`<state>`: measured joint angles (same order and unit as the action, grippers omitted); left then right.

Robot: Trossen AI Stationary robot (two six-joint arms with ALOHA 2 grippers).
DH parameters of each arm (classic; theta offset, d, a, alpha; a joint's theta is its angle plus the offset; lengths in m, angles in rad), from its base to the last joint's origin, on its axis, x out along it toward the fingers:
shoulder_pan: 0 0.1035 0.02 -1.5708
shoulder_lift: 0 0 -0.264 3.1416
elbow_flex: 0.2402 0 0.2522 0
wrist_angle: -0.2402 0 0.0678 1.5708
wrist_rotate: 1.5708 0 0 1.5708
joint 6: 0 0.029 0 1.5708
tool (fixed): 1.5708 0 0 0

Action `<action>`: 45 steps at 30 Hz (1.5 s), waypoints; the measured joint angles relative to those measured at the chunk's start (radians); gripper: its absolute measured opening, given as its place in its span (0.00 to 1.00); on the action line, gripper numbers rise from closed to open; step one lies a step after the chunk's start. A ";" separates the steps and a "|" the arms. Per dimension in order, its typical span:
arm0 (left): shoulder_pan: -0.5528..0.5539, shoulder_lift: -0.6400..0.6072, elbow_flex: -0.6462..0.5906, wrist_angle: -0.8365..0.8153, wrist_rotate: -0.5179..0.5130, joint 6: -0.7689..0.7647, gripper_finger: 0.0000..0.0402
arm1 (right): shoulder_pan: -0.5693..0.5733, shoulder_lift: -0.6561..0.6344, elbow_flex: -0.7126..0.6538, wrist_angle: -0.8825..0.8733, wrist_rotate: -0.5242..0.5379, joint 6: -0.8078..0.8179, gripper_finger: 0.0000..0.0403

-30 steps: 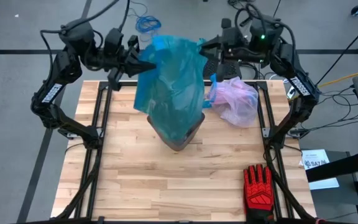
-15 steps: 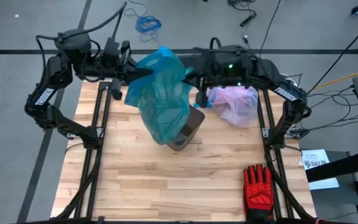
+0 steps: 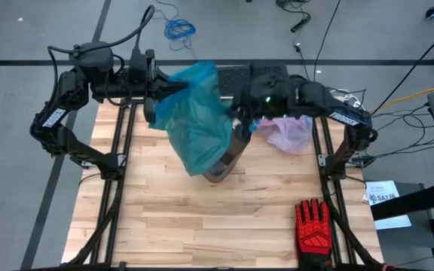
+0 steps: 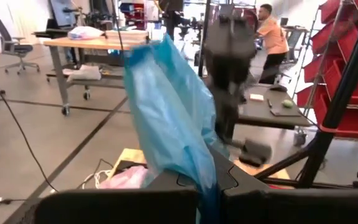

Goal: Place trash/remove bag and relplace
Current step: Insert a new trash bag into the bin

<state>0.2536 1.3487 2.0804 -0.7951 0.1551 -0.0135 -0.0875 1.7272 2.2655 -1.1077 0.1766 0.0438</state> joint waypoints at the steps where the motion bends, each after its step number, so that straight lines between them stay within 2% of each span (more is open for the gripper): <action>1: -0.001 0.000 0.000 -0.003 0.000 0.000 0.00 | 0.009 -0.008 -0.035 0.007 0.000 0.012 0.00; 5: -0.015 0.000 -0.001 -0.009 -0.012 -0.004 0.00 | 0.048 -0.078 -0.203 0.096 0.006 0.080 0.00; 12: -0.041 0.000 -0.001 -0.003 -0.097 -0.006 0.00 | 0.121 -0.283 -0.608 0.509 0.008 0.268 0.00; 15: -0.057 0.006 -0.001 -0.004 -0.104 -0.008 0.00 | 0.133 -0.317 -0.769 0.705 0.017 0.332 0.00; 18: -0.077 0.021 -0.011 -0.007 -0.106 -0.025 0.00 | 0.140 -0.322 -0.856 0.767 0.064 0.366 0.00; 29: -0.139 0.100 -0.030 0.053 -0.162 -0.033 0.00 | 0.134 -0.322 -0.892 0.612 0.095 0.453 0.00; 33: -0.139 0.111 -0.030 0.088 -0.173 -0.033 0.00 | 0.134 -0.363 -0.894 0.606 0.082 0.493 0.03; 37: -0.139 0.110 -0.026 0.100 -0.185 -0.033 0.00 | 0.135 -0.443 -0.895 0.583 0.080 0.498 0.15; 45: -0.138 0.110 -0.026 0.092 -0.190 -0.034 0.00 | 0.134 -0.540 -0.895 0.537 0.110 0.488 0.52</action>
<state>0.1156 1.4586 2.0548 -0.7031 -0.0345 -0.0471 0.0467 1.1869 1.3708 -0.5705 0.2868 0.5316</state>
